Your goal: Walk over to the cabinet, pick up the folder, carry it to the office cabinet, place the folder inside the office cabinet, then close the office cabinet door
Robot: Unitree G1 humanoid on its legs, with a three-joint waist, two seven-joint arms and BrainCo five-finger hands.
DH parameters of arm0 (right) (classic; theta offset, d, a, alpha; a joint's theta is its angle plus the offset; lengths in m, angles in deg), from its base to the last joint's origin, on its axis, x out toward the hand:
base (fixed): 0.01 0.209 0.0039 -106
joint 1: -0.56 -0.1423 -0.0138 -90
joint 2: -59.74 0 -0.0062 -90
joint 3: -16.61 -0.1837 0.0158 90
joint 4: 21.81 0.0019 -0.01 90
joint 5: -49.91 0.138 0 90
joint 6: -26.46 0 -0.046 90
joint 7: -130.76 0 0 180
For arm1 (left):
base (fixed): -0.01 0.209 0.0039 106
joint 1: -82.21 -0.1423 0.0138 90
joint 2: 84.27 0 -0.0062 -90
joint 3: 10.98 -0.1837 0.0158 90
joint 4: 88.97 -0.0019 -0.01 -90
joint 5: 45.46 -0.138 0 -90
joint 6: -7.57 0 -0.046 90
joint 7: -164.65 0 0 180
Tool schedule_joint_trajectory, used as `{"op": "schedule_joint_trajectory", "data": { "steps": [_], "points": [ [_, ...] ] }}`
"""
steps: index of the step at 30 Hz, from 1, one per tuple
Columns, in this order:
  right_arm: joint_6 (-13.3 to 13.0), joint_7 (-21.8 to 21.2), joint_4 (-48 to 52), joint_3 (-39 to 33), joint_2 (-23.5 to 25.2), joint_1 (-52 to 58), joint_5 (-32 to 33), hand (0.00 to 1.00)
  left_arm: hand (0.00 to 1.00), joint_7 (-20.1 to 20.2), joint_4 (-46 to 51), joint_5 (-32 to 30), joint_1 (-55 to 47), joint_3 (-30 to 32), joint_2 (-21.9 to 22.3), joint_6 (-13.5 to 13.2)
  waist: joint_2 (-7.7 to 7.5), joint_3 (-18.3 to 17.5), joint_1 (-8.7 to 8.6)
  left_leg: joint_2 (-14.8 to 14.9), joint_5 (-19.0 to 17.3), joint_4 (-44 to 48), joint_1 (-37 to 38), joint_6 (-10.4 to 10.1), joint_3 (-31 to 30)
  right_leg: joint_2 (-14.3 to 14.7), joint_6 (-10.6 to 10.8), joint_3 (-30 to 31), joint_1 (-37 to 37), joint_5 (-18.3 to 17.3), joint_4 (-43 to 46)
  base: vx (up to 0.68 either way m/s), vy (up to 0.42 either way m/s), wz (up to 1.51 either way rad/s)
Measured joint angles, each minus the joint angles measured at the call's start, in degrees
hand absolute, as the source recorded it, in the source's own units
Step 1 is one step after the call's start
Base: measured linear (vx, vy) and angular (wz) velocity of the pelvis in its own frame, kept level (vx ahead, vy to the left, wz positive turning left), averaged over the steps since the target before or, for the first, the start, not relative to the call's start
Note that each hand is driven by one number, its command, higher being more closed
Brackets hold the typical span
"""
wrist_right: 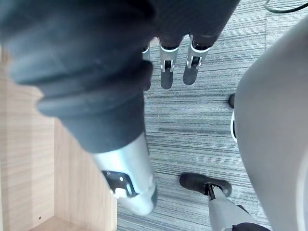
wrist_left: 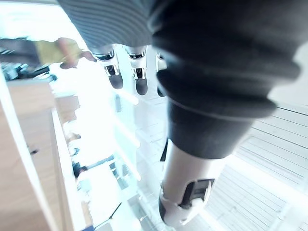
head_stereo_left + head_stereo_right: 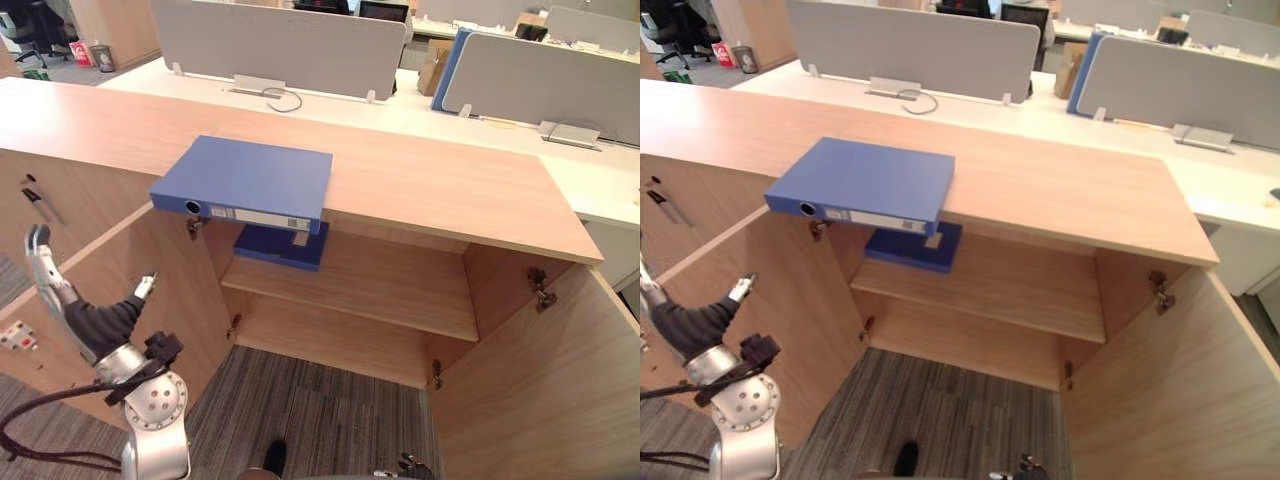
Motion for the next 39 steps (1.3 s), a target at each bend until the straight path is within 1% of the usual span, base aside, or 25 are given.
{"op": "schedule_joint_trajectory", "data": {
  "steps": [2,4,6,7,9,14,17,19,20,21,22,23,24,25,26,27,28,30,31,32,33,34,35,37,39],
  "points": [
    [-0.32,0.00,0.00,0.06,0.02,0.04,-0.01,0.00,0.00,-2.92,-0.02,-6.33,2.50,-0.65,-2.90,2.32,-0.10,-0.18,0.01,0.54,0.86,0.01,-0.10,-0.18,0.03,0.48,-0.37,0.93,-0.40,0.30,-0.26,0.00,-0.007,-0.17],
    [-0.58,0.01,0.00,0.06,0.00,0.04,0.05,0.00,0.00,-3.74,-0.97,-9.99,4.52,-1.22,-5.19,3.83,-0.13,-0.23,-0.01,0.57,1.10,0.04,-0.32,-0.50,0.46,0.77,-0.33,1.58,-0.85,0.68,-0.65,0.03,-0.002,-0.19],
    [-0.64,-0.02,-0.07,0.30,-0.08,0.11,-0.04,0.00,0.00,-4.10,-6.36,-13.45,8.16,-2.16,-8.37,5.28,-0.31,-0.53,-0.05,0.69,1.34,0.16,-0.49,-0.17,0.69,1.06,0.36,2.01,-0.92,1.46,-1.23,0.06,-0.019,-0.09],
    [-0.65,-0.02,-0.07,0.35,-0.09,0.10,-0.04,0.00,0.00,-4.11,-8.09,-13.91,8.99,-2.23,-9.13,5.67,-0.36,-0.58,-0.03,0.69,1.36,0.32,-0.49,-0.14,0.89,1.11,0.33,2.26,-0.92,1.57,-1.44,0.07,-0.017,-0.11],
    [-0.85,-0.05,-0.03,1.57,-0.34,0.03,-0.04,0.00,0.00,-4.05,-12.65,-14.97,10.93,-2.19,-10.92,7.86,-0.40,-0.65,-0.21,0.90,1.28,0.33,-0.51,-0.11,1.72,1.25,0.19,3.06,-1.09,1.73,-1.91,0.05,-0.013,-0.16],
    [-0.96,-0.05,-0.05,1.54,-0.55,-0.01,-0.99,0.00,0.00,-3.99,-13.82,-15.92,12.23,-1.91,-12.12,9.84,-0.34,-0.69,-0.08,1.82,1.17,0.35,0.04,-0.21,2.96,1.57,-0.15,4.45,-1.11,1.95,-1.81,0.02,-0.025,-0.15],
    [-1.04,-0.05,-0.11,1.18,-0.89,-0.05,-2.00,0.00,0.00,-4.02,-13.82,-16.08,12.81,-1.08,-13.10,10.48,0.24,-0.76,0.13,2.37,0.96,0.34,1.57,-0.30,4.45,1.56,-0.52,6.10,-1.07,2.12,-0.64,-0.03,0.004,-0.30],
    [-1.09,-0.05,-0.12,-0.66,-1.09,0.02,-2.00,0.00,0.00,-4.07,-13.81,-16.09,12.89,-0.70,-13.27,11.08,0.96,-0.64,0.12,2.22,-0.26,0.05,3.23,-0.57,5.07,0.65,-1.21,6.29,-1.51,0.48,3.25,-0.07,0.022,-0.25],
    [-1.16,-0.06,-0.16,-2.78,-0.86,0.20,-1.98,0.00,0.00,-4.13,-13.75,-16.28,13.15,-0.70,-13.47,11.26,0.23,-0.58,0.12,0.47,-1.97,-0.04,4.01,-0.26,4.97,-1.57,-1.83,6.02,-2.30,-2.79,6.59,-0.07,0.101,0.02],
    [-1.17,-0.03,-0.21,-3.57,-0.47,0.67,-1.97,0.00,0.00,-4.15,-13.67,-16.49,13.14,-0.75,-13.46,11.35,-1.39,-0.77,0.19,-1.40,-3.36,1.88,4.12,1.64,5.01,-3.82,-1.76,5.93,-2.77,-3.90,8.03,-0.02,0.155,0.09],
    [-1.29,0.00,0.04,-3.82,-0.48,2.35,-1.81,0.00,0.00,-4.24,-12.92,-16.83,12.85,-0.87,-13.38,11.68,-3.37,-1.06,0.38,-6.37,-8.87,13.78,2.57,4.34,5.77,-7.89,-2.78,5.58,-3.13,-5.42,11.21,0.12,0.194,0.01],
    [-1.49,-0.20,1.63,-3.64,-1.89,2.82,-1.69,0.00,0.00,-4.56,-10.73,-16.95,12.22,-0.04,-12.77,11.95,-0.81,-0.87,0.40,-6.63,-14.91,17.63,4.71,4.08,5.82,-8.32,-6.02,5.57,-5.39,-5.06,21.09,0.15,0.168,0.00],
    [-1.76,-0.25,2.75,-3.33,-2.47,2.45,-1.86,0.00,0.00,-4.68,-9.83,-17.15,12.35,0.36,-12.62,11.96,0.26,-0.68,0.32,-6.26,-16.58,16.55,5.85,7.32,5.66,-9.02,-7.32,6.02,-8.66,-4.33,28.47,0.11,0.184,0.08],
    [-1.98,-0.29,3.02,-2.76,-2.18,2.34,-1.67,0.00,0.00,-4.85,-8.78,-17.60,12.22,0.33,-12.57,12.09,0.72,-0.50,-0.25,-6.52,-16.53,15.25,8.02,7.54,5.45,-10.88,-10.86,7.73,-13.58,-1.15,38.85,0.03,0.155,0.25],
    [-2.46,-0.25,3.29,-2.69,-1.71,2.26,-1.71,0.00,0.00,-4.93,-7.77,-17.90,11.85,0.54,-12.08,12.16,0.65,-0.57,-0.55,-6.12,-16.49,14.46,9.14,7.85,4.97,-11.36,-10.82,7.82,-15.14,-0.92,42.33,0.04,0.193,0.28],
    [-2.52,-0.32,3.20,-2.15,-1.43,2.05,-1.95,0.00,0.00,-5.78,-6.16,-17.94,11.45,1.50,-10.96,12.56,0.53,-0.58,-0.16,-5.32,-16.71,14.02,10.22,8.10,4.73,-10.15,-8.65,7.37,-16.59,-2.48,41.31,0.05,0.142,0.19],
    [-2.52,-0.34,3.15,-2.19,-1.42,2.05,-1.96,0.00,0.00,-6.32,-5.91,-17.93,11.41,1.96,-10.80,12.92,0.50,-0.56,-0.08,-5.09,-16.74,13.76,10.47,8.10,4.53,-9.15,-7.76,7.29,-16.94,-3.12,38.92,0.06,0.142,0.12],
    [-2.64,-0.32,3.11,-2.28,-1.25,1.97,-1.94,0.00,0.00,-7.66,-5.91,-17.97,11.42,2.57,-11.47,13.94,0.55,-0.53,-0.22,-4.05,-15.96,12.50,10.66,6.67,4.16,-5.01,-6.23,7.47,-16.90,-3.30,25.56,0.09,0.068,0.12],
    [-2.95,-0.23,2.97,-2.30,-0.87,1.82,-1.88,0.00,0.00,-7.79,-5.94,-17.98,11.42,2.60,-11.55,14.90,0.45,-0.46,-0.51,-4.07,-15.80,12.27,10.66,6.56,3.93,-4.14,-6.46,7.02,-16.88,-2.64,21.16,0.12,0.014,0.16],
    [-2.94,-0.23,2.84,-2.21,-0.80,1.66,-1.91,0.00,0.00,-8.45,-5.94,-17.88,11.35,2.64,-11.18,15.10,0.35,-0.43,-0.70,-4.48,-15.68,11.88,11.12,6.60,3.62,-4.23,-6.36,5.53,-16.45,-1.91,18.23,0.21,-0.060,0.30],
    [-2.90,-0.22,2.79,-1.48,-0.91,1.38,-1.98,0.00,0.00,-9.15,-5.26,-17.86,10.96,2.54,-10.67,14.94,0.55,-0.52,-1.23,-4.69,-15.84,11.23,11.91,6.32,2.86,-4.53,-5.41,4.17,-14.87,1.64,15.56,0.16,-0.062,0.25],
    [-2.84,-0.21,2.71,-0.67,-1.08,1.25,-1.99,0.00,0.00,-9.16,-4.84,-17.86,10.72,2.54,-10.68,14.84,0.59,-0.58,-1.24,-4.59,-15.96,11.08,12.04,6.13,2.87,-4.48,-5.18,3.87,-14.56,2.32,15.09,0.20,-0.086,0.21],
    [-2.61,-0.28,2.66,1.37,-1.40,0.97,-2.14,0.00,0.00,-9.21,-2.72,-17.94,9.94,2.73,-10.72,14.57,0.61,-0.84,-1.21,-4.04,-16.37,10.71,12.18,5.46,2.92,-4.12,-4.25,2.65,-13.73,5.12,13.18,0.19,-0.099,0.03],
    [-2.52,-0.14,2.66,1.84,-1.53,0.68,-2.11,0.00,0.00,-9.65,-0.63,-17.96,8.81,2.84,-10.72,14.34,1.09,-1.18,-0.88,-2.35,-16.97,10.61,11.97,4.49,3.18,-1.97,-3.15,2.05,-13.01,6.61,10.06,0.24,-0.133,-0.08],
    [-2.49,0.05,2.67,1.84,-1.48,0.52,-1.95,0.00,0.00,-9.95,-0.47,-17.87,8.46,2.95,-10.11,14.13,1.38,-1.39,-0.15,-0.41,-17.70,10.61,12.18,3.30,4.94,0.32,-3.46,2.12,-12.01,7.03,7.97,0.19,-0.121,-0.21]
  ]
}}
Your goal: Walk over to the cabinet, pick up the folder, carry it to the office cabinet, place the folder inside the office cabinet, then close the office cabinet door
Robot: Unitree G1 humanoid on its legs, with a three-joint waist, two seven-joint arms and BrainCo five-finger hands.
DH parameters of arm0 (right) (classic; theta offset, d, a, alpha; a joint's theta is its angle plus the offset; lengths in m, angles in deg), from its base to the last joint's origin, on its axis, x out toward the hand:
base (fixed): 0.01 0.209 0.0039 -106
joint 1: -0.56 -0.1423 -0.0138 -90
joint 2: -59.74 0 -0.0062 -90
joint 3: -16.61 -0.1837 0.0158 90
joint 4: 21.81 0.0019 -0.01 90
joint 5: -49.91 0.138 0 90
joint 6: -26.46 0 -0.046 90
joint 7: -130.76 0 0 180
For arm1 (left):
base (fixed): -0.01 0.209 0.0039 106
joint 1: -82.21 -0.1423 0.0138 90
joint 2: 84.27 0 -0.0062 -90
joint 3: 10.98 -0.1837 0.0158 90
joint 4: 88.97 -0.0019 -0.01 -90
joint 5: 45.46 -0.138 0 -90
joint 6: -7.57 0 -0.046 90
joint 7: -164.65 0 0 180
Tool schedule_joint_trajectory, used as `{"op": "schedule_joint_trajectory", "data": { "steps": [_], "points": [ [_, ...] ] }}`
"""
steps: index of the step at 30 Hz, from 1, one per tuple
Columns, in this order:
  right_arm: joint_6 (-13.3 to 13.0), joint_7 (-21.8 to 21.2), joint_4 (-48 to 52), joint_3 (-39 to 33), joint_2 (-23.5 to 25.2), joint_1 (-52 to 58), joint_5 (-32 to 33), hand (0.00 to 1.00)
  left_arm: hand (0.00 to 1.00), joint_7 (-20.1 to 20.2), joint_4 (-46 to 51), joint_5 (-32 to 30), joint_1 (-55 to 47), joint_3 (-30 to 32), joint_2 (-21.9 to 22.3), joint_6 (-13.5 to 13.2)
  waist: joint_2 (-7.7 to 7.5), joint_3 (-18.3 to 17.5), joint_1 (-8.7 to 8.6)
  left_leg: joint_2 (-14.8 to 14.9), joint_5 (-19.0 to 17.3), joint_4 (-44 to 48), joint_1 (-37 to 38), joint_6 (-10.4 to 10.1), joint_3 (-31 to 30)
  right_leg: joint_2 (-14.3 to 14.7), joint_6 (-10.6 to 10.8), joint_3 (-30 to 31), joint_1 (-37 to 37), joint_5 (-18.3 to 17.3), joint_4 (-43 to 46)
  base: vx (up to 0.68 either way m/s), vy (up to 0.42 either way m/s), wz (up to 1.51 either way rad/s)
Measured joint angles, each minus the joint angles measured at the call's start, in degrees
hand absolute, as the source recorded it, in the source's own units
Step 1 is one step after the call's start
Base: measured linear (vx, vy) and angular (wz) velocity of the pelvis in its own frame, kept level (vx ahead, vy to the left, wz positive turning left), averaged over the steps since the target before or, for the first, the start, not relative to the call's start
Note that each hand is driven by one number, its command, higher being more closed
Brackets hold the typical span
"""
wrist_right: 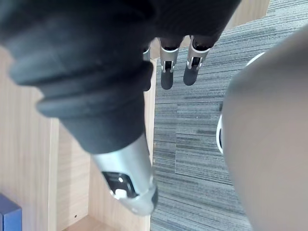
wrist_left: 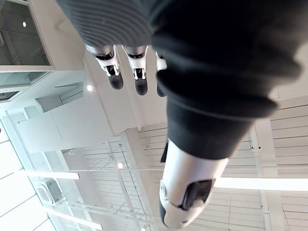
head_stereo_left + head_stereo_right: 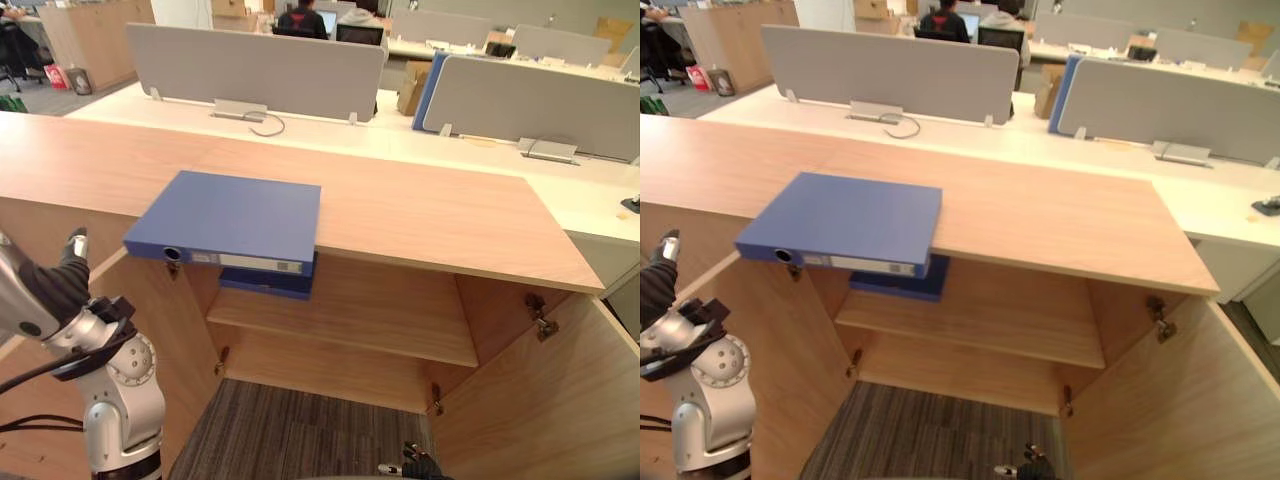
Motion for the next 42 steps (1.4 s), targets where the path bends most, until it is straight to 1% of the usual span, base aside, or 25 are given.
{"op": "schedule_joint_trajectory", "data": {
  "steps": [1,3,7,12,16,18,20,25,27,30,34,36,38,42],
  "points": [
    [0.00,0.07,0.02,-0.01,0.00,-0.01,0.01,0.00,0.00,-0.01,0.00,0.01,0.00,0.07,0.45,-0.02,0.03,-0.10,0.06,0.30,-0.13,0.00,0.26,-0.21,0.29,0.37,-0.02,0.00,0.36,0.00,-0.34,0.16,-0.105,-0.17],
    [-0.01,0.51,0.09,-0.03,-0.19,-0.07,0.03,0.00,0.00,0.04,-0.01,0.03,-0.23,0.03,2.53,-0.77,0.76,-0.49,0.03,0.88,-0.22,0.05,0.91,-0.56,1.06,1.08,-0.33,0.34,0.94,-0.22,-0.64,0.12,-0.062,-0.16],
    [0.02,0.65,0.09,-0.04,-0.26,-0.43,0.03,0.00,0.00,0.33,-0.63,0.02,-0.85,-0.48,3.02,-2.60,1.19,-0.37,0.11,0.84,-0.07,0.13,0.90,-0.80,1.19,1.08,-0.43,0.45,0.92,-0.37,-0.58,0.05,0.008,-0.02],
    [0.10,0.61,-0.47,-0.03,-0.15,-0.52,-0.06,0.00,0.00,2.83,-4.75,0.02,-2.29,-2.45,2.94,-4.52,1.39,-0.26,0.28,0.59,-0.07,0.03,0.94,-0.79,0.98,0.86,-0.41,0.44,0.91,-0.43,-0.39,-0.03,0.023,0.03],
    [0.07,0.41,-1.35,-0.07,-0.18,-0.87,-0.12,0.00,0.00,5.68,-7.08,-0.05,-3.94,-5.91,2.42,-7.21,1.40,-0.25,0.30,0.68,-0.08,-0.36,0.95,-0.77,0.64,0.87,-0.41,0.45,0.51,-0.43,-0.12,-0.11,0.003,0.02],
    [0.08,0.41,-2.32,-0.07,-0.21,-1.30,-0.17,0.00,0.00,6.72,-8.10,-0.19,-4.25,-7.64,1.26,-8.73,1.39,-0.24,0.32,0.89,-0.02,-1.02,1.03,-0.62,0.56,1.03,-0.75,0.45,0.47,-0.57,-0.06,-0.13,-0.020,0.02],
    [0.07,0.41,-2.44,-0.07,-0.24,-1.35,-0.17,0.00,0.00,7.39,-8.76,-0.25,-4.51,-8.54,0.59,-9.58,1.38,-0.23,0.31,0.90,0.01,-1.01,0.97,-0.58,0.57,1.04,-0.97,0.45,0.47,-0.37,-0.07,-0.10,-0.019,0.00],
    [0.09,0.41,-2.90,-0.07,-0.32,-1.76,-0.16,0.00,0.00,8.29,-10.50,-0.24,-4.50,-10.66,-1.55,-10.81,1.37,-0.22,0.21,1.02,0.47,-1.24,0.85,-0.46,0.66,1.30,-0.94,0.45,0.58,0.60,-0.73,-0.04,-0.004,-0.01],
    [0.11,0.40,-2.89,-0.06,-0.34,-1.83,-0.15,0.00,0.00,8.60,-12.45,-0.24,-4.50,-10.98,-3.00,-11.00,1.39,-0.21,0.11,1.28,1.16,-2.10,0.82,-0.54,0.79,1.85,-0.88,0.45,0.70,1.82,-2.45,0.01,0.009,-0.04],
    [0.19,0.39,-2.91,-0.05,-0.43,-2.17,-0.25,0.00,0.00,9.41,-14.72,-0.30,-4.48,-11.98,-4.81,-11.31,1.46,-0.16,0.03,1.46,1.26,-2.23,0.87,-0.58,0.92,2.35,-0.98,0.45,1.17,2.68,-3.79,0.03,0.012,-0.03],
    [0.21,0.16,-2.90,0.53,-0.53,-2.33,-0.38,0.00,0.00,10.18,-18.96,-1.32,-3.95,-13.21,-8.70,-11.59,1.57,-0.05,-0.36,1.71,1.24,-2.64,1.27,-0.61,1.01,3.04,-0.90,0.45,2.70,3.85,-6.40,0.00,0.000,0.00],
    [0.21,-0.18,-2.87,1.95,-0.79,-2.43,-0.76,0.00,0.00,10.83,-22.10,-2.76,-2.94,-13.44,-11.92,-11.55,1.57,-0.02,-0.40,1.85,1.25,-2.91,1.56,-0.66,1.31,3.18,-0.94,0.46,2.77,3.99,-6.72,0.02,0.008,-0.05],
    [0.21,-0.35,-2.85,2.20,-0.98,-2.57,-1.56,0.00,0.00,11.42,-24.45,-2.97,-1.74,-14.14,-13.70,-11.39,1.60,0.04,-0.55,1.85,1.23,-2.94,1.70,-0.71,1.31,3.21,-0.91,0.45,2.85,4.03,-6.88,0.01,0.005,-0.02],
    [0.21,-0.48,-2.74,2.19,-0.94,-2.82,-2.26,0.00,0.00,13.39,-27.91,-4.50,-0.86,-14.39,-15.39,-11.38,1.65,0.15,-1.38,1.85,1.14,-2.97,1.74,-0.86,1.46,3.22,-0.86,0.54,2.87,4.11,-7.05,0.00,0.000,0.00]
  ]
}}
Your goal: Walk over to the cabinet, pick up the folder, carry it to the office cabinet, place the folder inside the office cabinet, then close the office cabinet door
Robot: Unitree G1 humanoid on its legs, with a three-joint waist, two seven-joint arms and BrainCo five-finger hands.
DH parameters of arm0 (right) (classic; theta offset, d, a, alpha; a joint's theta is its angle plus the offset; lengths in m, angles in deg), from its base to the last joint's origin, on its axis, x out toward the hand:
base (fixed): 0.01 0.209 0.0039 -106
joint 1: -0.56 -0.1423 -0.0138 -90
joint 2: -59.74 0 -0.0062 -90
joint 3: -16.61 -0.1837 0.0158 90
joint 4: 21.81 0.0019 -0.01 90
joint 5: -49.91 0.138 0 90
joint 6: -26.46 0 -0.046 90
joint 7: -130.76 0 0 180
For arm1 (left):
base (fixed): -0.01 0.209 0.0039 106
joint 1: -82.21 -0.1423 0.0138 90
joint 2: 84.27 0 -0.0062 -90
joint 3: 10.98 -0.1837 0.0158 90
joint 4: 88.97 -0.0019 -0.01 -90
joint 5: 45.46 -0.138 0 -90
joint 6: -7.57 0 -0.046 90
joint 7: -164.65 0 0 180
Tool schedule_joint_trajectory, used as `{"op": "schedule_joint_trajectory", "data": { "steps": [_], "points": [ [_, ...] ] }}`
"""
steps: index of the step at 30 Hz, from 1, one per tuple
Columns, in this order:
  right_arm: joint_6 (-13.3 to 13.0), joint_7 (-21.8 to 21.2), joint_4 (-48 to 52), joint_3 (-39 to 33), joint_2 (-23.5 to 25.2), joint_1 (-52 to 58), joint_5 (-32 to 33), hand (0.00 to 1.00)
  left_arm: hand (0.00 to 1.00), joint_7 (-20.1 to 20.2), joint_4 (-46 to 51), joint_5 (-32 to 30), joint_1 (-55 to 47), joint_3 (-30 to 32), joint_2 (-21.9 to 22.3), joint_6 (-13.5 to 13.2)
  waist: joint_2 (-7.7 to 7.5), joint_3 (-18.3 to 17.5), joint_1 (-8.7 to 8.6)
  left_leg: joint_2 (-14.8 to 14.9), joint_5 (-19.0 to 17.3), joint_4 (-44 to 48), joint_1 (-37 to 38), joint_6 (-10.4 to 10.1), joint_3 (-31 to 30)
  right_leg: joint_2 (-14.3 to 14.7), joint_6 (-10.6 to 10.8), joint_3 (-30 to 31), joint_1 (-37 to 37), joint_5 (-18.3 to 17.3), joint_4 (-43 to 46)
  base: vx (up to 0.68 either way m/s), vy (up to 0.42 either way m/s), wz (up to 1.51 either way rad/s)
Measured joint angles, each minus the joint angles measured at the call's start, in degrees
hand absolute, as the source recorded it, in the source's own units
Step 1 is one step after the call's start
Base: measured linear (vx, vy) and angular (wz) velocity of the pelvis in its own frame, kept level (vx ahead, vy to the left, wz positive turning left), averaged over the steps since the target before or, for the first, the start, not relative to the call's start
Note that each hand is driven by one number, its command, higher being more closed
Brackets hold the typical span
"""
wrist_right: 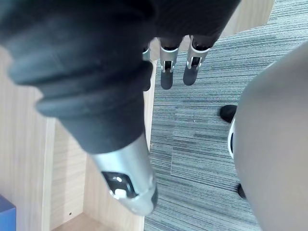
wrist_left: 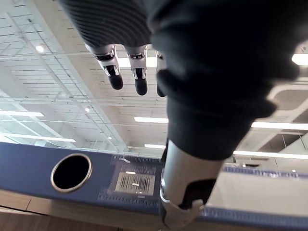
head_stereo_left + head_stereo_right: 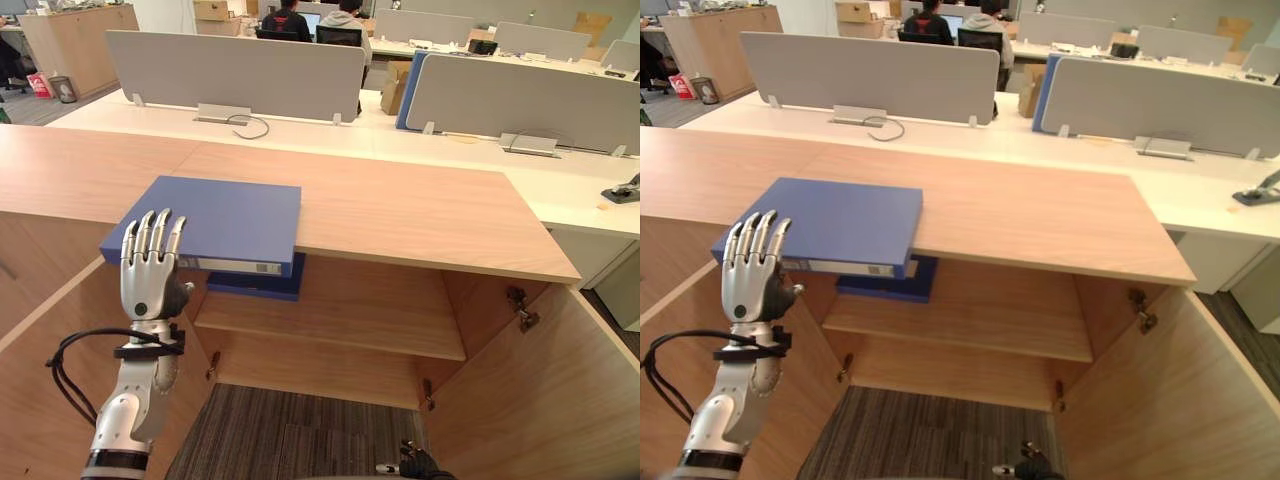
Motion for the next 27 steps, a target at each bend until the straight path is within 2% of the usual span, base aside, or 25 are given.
{"op": "schedule_joint_trajectory", "data": {
  "steps": [6,13,19,20,27],
  "points": [
    [-0.01,0.00,0.13,-0.03,-0.01,-0.02,0.01,0.00,0.00,2.26,-4.36,-0.97,1.75,-2.54,-2.54,-1.05,0.02,0.22,-0.32,0.02,-0.13,0.00,0.11,-0.27,0.24,0.03,0.01,0.20,-0.02,0.00,-0.02,0.00,0.002,-0.01],
    [-0.01,-0.36,0.63,-0.01,-0.01,0.02,-0.01,0.00,0.00,3.48,-7.00,-2.24,5.16,-5.34,-5.85,-1.70,0.08,0.36,-1.07,0.10,-0.04,0.01,0.18,-1.69,0.29,-0.04,0.00,0.23,-0.06,-0.03,0.24,0.00,0.000,0.00],
    [-0.02,-1.17,1.13,0.02,-0.04,0.06,-0.04,0.00,0.00,3.83,-9.71,-2.46,9.45,-8.56,-8.32,-2.04,0.09,0.55,-1.68,0.23,0.11,0.02,0.39,-1.93,0.74,-0.03,-0.04,0.51,-0.23,-0.07,0.82,0.00,0.000,-0.01],
    [-0.02,-1.19,1.14,0.02,-0.05,0.06,-0.05,0.00,1.00,4.00,-10.31,-2.46,9.95,-8.71,-8.42,-2.06,0.09,0.56,-1.74,0.25,0.11,0.02,0.46,-1.94,0.89,-0.01,-0.04,0.62,-0.25,-0.07,0.89,-0.02,0.001,-0.06],
    [-0.01,-1.20,1.14,0.00,-0.30,0.48,-0.18,0.00,1.00,4.91,-12.49,-2.70,12.37,-8.85,-8.77,-1.99,-0.17,0.86,-1.87,0.31,0.11,-0.18,1.09,-1.95,1.77,0.09,-0.09,1.62,-0.38,-0.12,1.43,-0.01,0.002,-0.07]
  ]
}}
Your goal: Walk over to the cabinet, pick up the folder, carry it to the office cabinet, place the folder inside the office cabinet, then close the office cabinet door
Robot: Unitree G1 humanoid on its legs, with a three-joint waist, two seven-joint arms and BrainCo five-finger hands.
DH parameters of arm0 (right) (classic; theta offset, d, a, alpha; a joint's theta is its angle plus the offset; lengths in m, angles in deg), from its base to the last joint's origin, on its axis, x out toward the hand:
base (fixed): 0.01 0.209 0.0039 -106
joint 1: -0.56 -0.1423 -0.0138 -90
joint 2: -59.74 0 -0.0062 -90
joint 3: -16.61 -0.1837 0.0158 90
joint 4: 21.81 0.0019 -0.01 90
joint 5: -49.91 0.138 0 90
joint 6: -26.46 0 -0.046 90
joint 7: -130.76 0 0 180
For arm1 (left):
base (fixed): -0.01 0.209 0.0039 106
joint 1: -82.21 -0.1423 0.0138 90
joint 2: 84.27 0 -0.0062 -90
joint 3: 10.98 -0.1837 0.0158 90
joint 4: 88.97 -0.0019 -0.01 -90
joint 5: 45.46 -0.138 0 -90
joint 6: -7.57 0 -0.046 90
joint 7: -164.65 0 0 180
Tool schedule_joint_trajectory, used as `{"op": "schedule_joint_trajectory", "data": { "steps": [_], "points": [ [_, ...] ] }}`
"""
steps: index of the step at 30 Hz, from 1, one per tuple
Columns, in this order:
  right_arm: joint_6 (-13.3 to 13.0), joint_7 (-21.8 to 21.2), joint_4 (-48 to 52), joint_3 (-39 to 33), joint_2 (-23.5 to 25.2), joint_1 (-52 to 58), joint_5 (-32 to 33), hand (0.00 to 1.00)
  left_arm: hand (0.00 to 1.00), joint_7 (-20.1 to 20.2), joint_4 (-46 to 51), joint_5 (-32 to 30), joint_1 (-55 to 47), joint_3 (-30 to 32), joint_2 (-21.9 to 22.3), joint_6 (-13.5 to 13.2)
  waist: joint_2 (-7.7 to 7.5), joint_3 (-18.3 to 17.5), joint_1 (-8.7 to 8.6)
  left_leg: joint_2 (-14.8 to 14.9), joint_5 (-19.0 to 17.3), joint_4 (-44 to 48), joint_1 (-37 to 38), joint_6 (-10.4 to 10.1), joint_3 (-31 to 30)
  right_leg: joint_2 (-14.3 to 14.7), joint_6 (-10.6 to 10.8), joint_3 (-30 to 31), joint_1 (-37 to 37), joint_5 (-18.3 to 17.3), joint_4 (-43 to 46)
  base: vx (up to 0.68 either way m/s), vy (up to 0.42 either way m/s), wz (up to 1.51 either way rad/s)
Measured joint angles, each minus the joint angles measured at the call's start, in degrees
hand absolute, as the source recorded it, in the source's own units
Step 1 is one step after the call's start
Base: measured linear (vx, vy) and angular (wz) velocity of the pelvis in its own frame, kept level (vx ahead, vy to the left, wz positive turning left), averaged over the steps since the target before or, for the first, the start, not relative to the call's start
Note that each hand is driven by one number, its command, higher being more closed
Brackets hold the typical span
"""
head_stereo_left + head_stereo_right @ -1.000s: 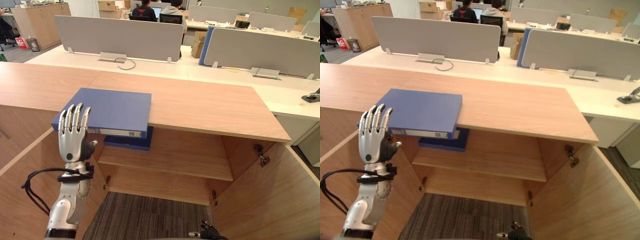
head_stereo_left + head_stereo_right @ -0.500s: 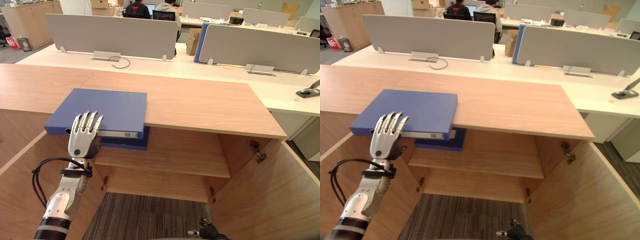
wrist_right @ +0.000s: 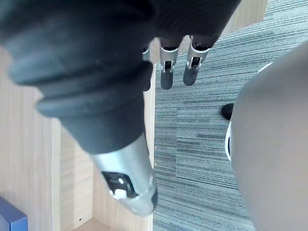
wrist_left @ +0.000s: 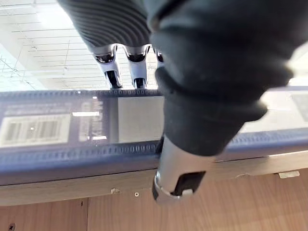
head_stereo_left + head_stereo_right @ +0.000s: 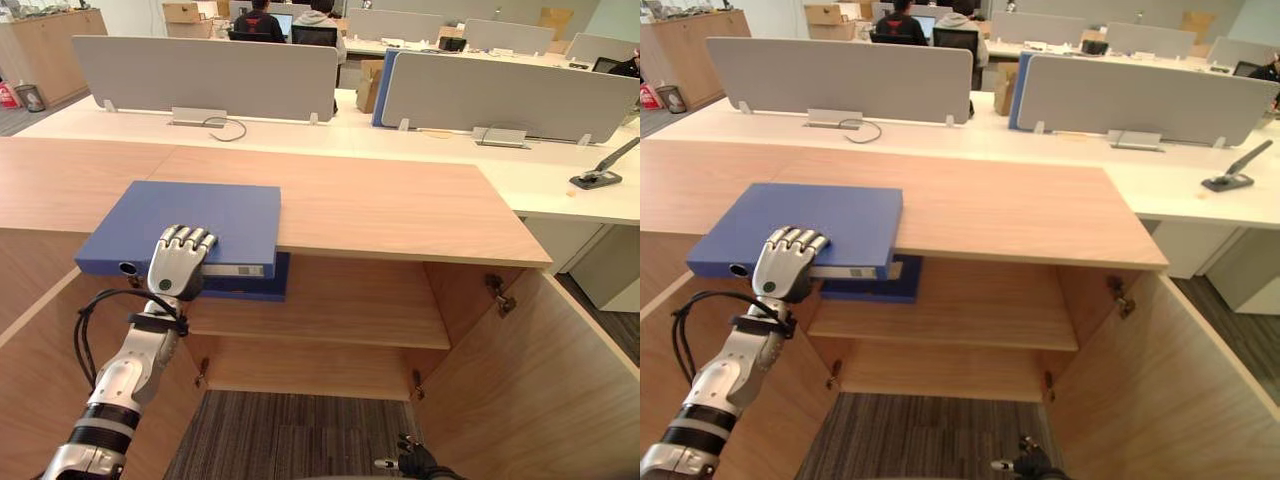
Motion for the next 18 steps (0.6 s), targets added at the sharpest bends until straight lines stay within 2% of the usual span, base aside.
{"op": "schedule_joint_trajectory", "data": {
  "steps": [5,9,14,18],
  "points": [
    [0.03,-0.01,0.02,-0.10,-0.25,0.26,0.01,0.00,1.00,-0.45,-3.17,0.08,2.85,0.06,-0.04,0.47,-0.01,-0.01,-0.38,0.00,0.01,0.00,0.02,-0.01,0.16,0.00,-0.04,0.11,-0.06,-0.03,0.18,0.00,0.000,0.00],
    [0.03,0.00,0.06,-0.60,-0.11,0.09,0.06,0.00,1.00,-0.46,-5.94,0.58,4.50,0.95,0.58,1.72,-0.04,-0.03,-1.31,0.00,0.01,-0.01,0.03,-0.01,0.30,0.00,-0.06,0.34,-0.09,-0.05,0.35,-0.01,0.000,-0.02],
    [0.06,-0.01,0.06,-0.76,-0.02,-0.02,0.04,0.00,1.00,-0.46,-9.00,1.04,5.40,5.62,3.09,2.68,-0.27,-0.21,-1.84,0.00,0.01,-0.01,0.11,-0.01,0.62,0.04,-0.13,0.67,-0.31,-0.10,0.71,-0.01,0.001,-0.02],
    [0.26,-0.06,0.00,-2.43,0.25,0.03,0.01,0.00,1.00,-0.41,-7.63,2.18,4.98,8.15,5.44,3.83,-0.33,-0.23,-1.87,-0.04,0.03,-0.01,0.05,0.03,0.69,0.02,-0.14,0.85,-0.51,-0.11,0.92,0.00,0.000,-0.01]
  ]
}}
